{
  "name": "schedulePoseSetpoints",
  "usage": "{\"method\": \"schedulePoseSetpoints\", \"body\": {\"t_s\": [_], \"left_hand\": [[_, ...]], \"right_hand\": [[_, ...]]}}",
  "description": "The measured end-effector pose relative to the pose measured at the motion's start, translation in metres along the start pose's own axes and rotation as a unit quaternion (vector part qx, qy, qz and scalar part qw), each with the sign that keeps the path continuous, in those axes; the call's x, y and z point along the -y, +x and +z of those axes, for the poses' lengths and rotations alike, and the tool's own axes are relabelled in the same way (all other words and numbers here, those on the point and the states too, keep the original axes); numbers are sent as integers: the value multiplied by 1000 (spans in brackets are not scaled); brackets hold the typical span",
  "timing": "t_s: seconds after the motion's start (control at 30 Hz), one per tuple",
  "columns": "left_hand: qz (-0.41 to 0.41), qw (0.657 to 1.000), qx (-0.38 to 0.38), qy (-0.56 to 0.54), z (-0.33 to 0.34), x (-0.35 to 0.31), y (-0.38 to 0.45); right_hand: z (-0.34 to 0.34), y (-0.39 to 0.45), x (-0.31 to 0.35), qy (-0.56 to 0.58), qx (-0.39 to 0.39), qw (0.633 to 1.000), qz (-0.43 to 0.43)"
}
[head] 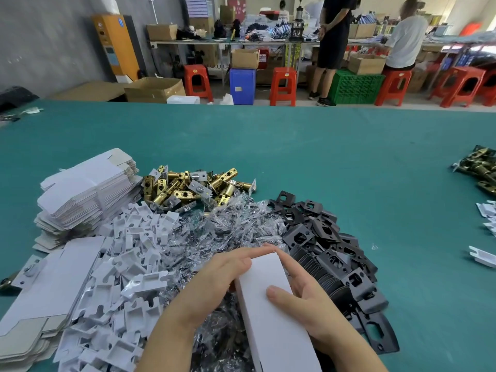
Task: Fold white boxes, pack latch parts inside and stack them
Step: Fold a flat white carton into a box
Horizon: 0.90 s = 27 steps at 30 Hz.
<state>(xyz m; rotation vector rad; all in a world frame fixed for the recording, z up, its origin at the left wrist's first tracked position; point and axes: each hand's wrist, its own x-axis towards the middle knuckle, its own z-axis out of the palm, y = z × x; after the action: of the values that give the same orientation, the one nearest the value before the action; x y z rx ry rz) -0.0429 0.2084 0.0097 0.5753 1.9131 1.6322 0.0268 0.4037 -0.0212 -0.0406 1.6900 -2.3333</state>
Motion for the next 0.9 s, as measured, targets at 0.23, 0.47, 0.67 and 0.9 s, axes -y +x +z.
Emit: {"method": "schedulePoseSetpoints", "body": {"t_s": [0.23,0.47,0.67,0.9], "left_hand": [[9,1000,-6,9,4,-1,1],[26,999,-23,37,8,0,3],[42,999,-2,28,7,-1,3],[45,999,0,21,9,5,4]], "right_hand": [[3,0,0,7,-23,1000,-3],[4,-1,2,-5,-33,999,-15],[5,-2,5,-4,-40,999,-28],[2,0,5,6,-34,999,-15]]}}
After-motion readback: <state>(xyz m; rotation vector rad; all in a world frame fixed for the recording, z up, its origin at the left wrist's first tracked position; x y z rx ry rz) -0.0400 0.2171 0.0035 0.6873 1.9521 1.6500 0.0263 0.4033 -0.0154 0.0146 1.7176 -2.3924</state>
